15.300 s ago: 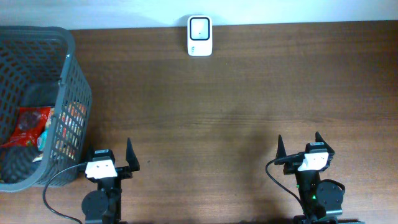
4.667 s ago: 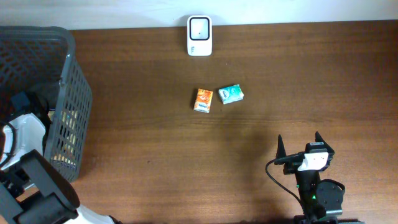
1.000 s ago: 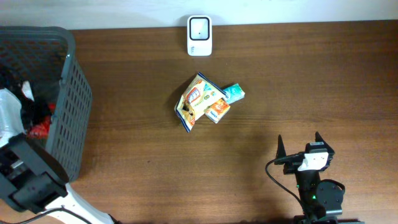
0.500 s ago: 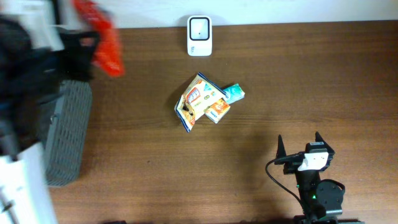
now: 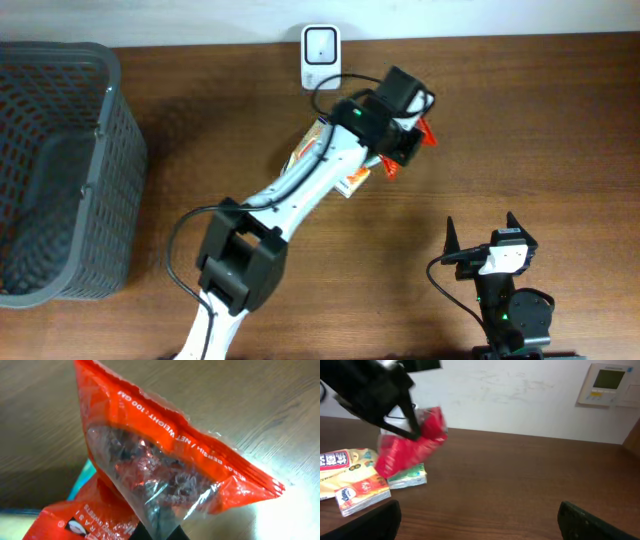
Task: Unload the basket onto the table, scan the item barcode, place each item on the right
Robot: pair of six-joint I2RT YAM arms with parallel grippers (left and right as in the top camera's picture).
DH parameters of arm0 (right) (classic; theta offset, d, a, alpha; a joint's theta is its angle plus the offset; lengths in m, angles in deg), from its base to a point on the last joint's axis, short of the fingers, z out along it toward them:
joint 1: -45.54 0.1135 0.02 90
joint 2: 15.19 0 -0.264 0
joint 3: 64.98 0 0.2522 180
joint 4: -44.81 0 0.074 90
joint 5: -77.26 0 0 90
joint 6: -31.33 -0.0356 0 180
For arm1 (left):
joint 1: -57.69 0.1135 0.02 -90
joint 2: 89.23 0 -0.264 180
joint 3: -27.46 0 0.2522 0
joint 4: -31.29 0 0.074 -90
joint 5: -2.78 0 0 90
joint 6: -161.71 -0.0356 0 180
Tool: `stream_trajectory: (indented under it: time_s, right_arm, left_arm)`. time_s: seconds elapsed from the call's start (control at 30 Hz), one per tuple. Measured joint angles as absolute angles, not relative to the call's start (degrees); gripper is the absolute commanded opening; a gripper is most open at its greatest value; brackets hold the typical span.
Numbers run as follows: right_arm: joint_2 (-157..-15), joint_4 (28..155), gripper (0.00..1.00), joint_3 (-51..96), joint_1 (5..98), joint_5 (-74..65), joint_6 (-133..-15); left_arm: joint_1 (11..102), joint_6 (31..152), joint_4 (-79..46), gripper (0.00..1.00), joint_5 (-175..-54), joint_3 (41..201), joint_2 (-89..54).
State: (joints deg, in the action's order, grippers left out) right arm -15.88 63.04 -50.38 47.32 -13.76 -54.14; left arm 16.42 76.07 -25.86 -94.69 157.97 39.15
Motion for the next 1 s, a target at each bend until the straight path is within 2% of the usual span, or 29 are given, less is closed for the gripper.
stream_trajectory:
  time_s: [0.03, 0.1, 0.23, 0.33, 0.4, 0.43, 0.47, 0.6, 0.77, 1.0]
  right_arm:
    - [-15.88, 63.04, 0.98, -50.38, 47.32, -13.78, -54.16]
    - [-15.88, 63.04, 0.98, -50.38, 47.32, -13.78, -54.16]
    - [-15.88, 63.04, 0.98, -50.38, 47.32, -13.78, -54.14]
    - [-15.88, 63.04, 0.98, -50.38, 47.32, -13.78, -54.16]
    - [-15.88, 63.04, 0.98, -50.38, 47.32, -13.78, -54.18]
    - [-15.88, 63.04, 0.98, -50.38, 47.32, -13.78, -54.18]
    - [-15.88, 63.04, 0.98, -50.38, 47.32, -13.78, -54.16]
    - [-15.88, 63.04, 0.98, -50.38, 47.32, -13.78, -54.18]
    - [-15.88, 63.04, 0.98, -50.38, 47.32, -13.78, -54.2]
    - [-15.88, 63.04, 0.98, -50.38, 47.32, -13.78, -54.16]
  left_arm:
    - [15.34, 76.09, -24.6, 0.02, -93.79, 157.97, 39.74]
    - [14.69, 76.12, -24.27, 0.45, -93.18, 158.01, 41.46]
    - [14.73, 76.55, -23.18, 0.5, -92.5, 158.01, 43.02]
    - [14.73, 76.73, -23.57, 0.59, -92.48, 158.08, 42.78]
    - [14.82, 76.77, -24.53, 0.73, -92.28, 158.1, 39.82]
    - [15.02, 76.84, -25.97, 0.94, -92.32, 158.1, 37.03]
    - [15.45, 76.86, -27.37, 0.99, -92.26, 158.19, 32.57]
    - [20.28, 76.92, -36.4, 0.99, -88.59, 159.96, 22.71]
    - [25.09, 76.92, -49.36, 0.99, -86.69, 159.57, 23.5]
    - [25.09, 76.92, -55.72, 0.99, -86.88, 159.5, 23.52]
